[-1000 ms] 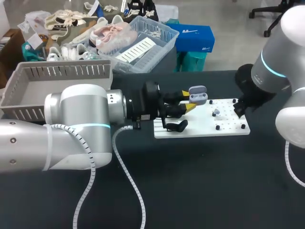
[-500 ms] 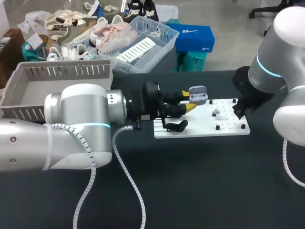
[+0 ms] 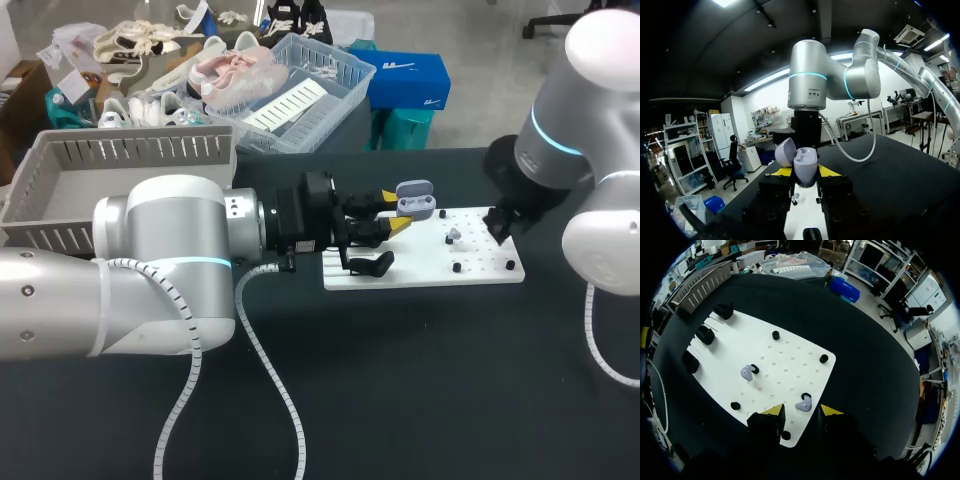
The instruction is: Pick up each earbud case from the left stands, insert the matching earbuds, close the lid, and place the case in the box.
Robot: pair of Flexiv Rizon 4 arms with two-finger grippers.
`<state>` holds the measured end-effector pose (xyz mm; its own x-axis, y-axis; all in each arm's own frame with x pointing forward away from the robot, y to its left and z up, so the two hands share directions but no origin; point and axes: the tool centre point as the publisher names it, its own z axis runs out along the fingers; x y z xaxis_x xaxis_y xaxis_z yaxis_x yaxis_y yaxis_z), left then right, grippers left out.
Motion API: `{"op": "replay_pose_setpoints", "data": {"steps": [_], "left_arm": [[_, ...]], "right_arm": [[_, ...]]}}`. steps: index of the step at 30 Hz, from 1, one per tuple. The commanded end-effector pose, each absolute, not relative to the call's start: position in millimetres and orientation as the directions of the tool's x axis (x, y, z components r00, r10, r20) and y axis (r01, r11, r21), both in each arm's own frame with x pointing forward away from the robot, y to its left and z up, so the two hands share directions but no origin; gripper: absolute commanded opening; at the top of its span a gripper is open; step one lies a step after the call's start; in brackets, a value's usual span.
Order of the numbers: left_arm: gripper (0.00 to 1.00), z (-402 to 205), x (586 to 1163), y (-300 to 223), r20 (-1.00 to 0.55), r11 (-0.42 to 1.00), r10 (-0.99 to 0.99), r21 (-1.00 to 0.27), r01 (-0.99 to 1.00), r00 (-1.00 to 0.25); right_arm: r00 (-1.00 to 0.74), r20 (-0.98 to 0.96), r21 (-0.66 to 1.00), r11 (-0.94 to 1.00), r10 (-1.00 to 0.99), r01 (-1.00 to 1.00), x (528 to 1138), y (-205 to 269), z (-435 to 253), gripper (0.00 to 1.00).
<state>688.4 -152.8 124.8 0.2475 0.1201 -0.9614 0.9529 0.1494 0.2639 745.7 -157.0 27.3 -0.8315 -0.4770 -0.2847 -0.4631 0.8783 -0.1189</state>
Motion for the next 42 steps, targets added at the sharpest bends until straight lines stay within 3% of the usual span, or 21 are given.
{"op": "replay_pose_setpoints", "data": {"steps": [1,11,24,42], "left_arm": [[0.0,124.3,688.0,-153.5,-0.961,0.155,0.119,0.266,0.951,0.249],[0.0,124.3,688.0,-153.5,-0.961,0.155,0.119,0.266,0.951,0.249],[0.0,124.3,688.0,-153.5,-0.961,0.155,0.119,0.266,0.951,0.249],[0.0,124.3,688.0,-153.5,-0.961,0.155,0.119,0.266,0.951,0.249]], "right_arm": [[-0.837,-0.279,-0.117,0.882,-0.471,-0.457,752.0,-154.0,25.2,0.4],[-0.843,-0.281,-0.11,0.889,-0.458,-0.445,752.0,-151.9,22.0,0.36],[-0.847,-0.268,-0.119,0.888,-0.459,-0.443,748.2,-156.1,24.1,0.37],[-0.854,-0.264,-0.107,0.894,-0.448,-0.435,747.5,-157.8,19.2,0.27]]}}
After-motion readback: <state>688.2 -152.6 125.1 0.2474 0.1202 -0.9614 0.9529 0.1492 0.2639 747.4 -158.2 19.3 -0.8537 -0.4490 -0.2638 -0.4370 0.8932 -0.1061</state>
